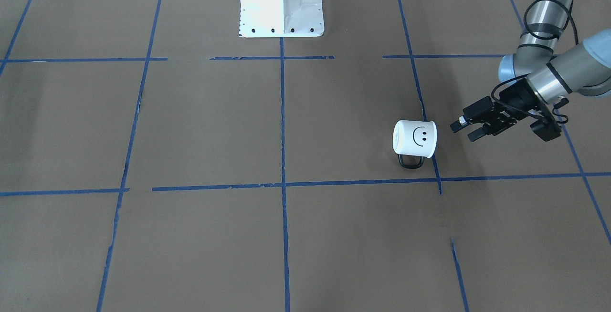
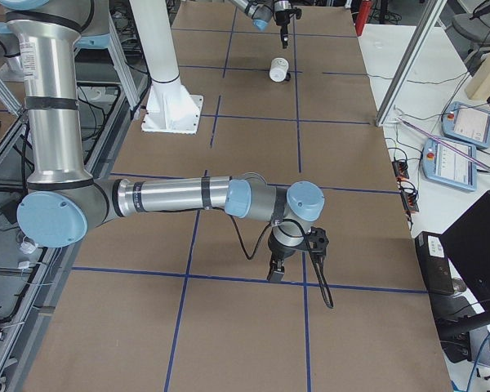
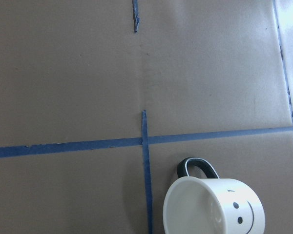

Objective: Flip mug
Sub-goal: 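Move the left gripper toward the open end of the white mug, then close the left gripper on the white mug's rim and lift it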

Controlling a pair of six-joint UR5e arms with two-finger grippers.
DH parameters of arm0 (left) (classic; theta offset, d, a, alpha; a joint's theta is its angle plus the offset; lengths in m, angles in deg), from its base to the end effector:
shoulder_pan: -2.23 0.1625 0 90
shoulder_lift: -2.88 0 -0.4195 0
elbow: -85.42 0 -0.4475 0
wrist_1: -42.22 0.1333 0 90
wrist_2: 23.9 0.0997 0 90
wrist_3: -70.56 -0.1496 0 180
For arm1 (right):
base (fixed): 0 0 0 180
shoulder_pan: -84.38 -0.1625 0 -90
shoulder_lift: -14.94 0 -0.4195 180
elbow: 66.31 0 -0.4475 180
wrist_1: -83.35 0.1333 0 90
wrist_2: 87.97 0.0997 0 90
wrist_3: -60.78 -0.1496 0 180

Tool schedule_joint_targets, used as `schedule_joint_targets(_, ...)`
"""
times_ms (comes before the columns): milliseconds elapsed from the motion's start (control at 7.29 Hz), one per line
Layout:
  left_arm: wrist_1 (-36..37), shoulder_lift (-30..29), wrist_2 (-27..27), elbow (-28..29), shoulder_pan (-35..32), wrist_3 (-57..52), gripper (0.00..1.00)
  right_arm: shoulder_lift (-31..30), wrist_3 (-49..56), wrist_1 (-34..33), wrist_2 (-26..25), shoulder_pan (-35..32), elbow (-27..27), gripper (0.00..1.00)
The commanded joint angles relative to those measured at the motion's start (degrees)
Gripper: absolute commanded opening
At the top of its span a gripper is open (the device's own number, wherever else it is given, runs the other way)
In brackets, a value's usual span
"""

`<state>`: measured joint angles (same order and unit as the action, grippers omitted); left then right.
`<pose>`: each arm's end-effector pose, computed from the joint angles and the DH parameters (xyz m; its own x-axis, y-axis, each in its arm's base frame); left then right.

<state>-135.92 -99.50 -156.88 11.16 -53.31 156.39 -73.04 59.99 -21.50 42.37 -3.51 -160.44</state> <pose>0.3447 -0.5576 0.5091 0.0673 -0.0040 -0.9977 0.2147 0.9766 0.0106 0.0165 -0.5420 0.6616 0.7657 0.0834 0.6377 0.0258 0.9868 -0.1601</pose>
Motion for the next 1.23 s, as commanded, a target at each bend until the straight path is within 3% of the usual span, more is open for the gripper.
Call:
schedule_joint_targets(0,-2.38,-1.41,3.16,0.6,3.15,3.12,1.0,0.0,0.0,0.0,0.0,0.0,0.09,1.0)
schedule_joint_targets(548,-2.3,-3.17,5.54,1.75,6.58,3.12,1.0,0.0,0.0,0.0,0.0,0.0,0.0,1.0)
schedule_joint_targets(685,-2.3,-3.17,5.54,1.75,6.84,3.12,0.95,0.0,0.0,0.0,0.0,0.0,0.0,1.0)
schedule_joint_targets(1097,-2.3,-3.79,5.45,1.58,6.93,5.76,0.53,0.0,0.0,0.0,0.0,0.0,0.0,1.0)
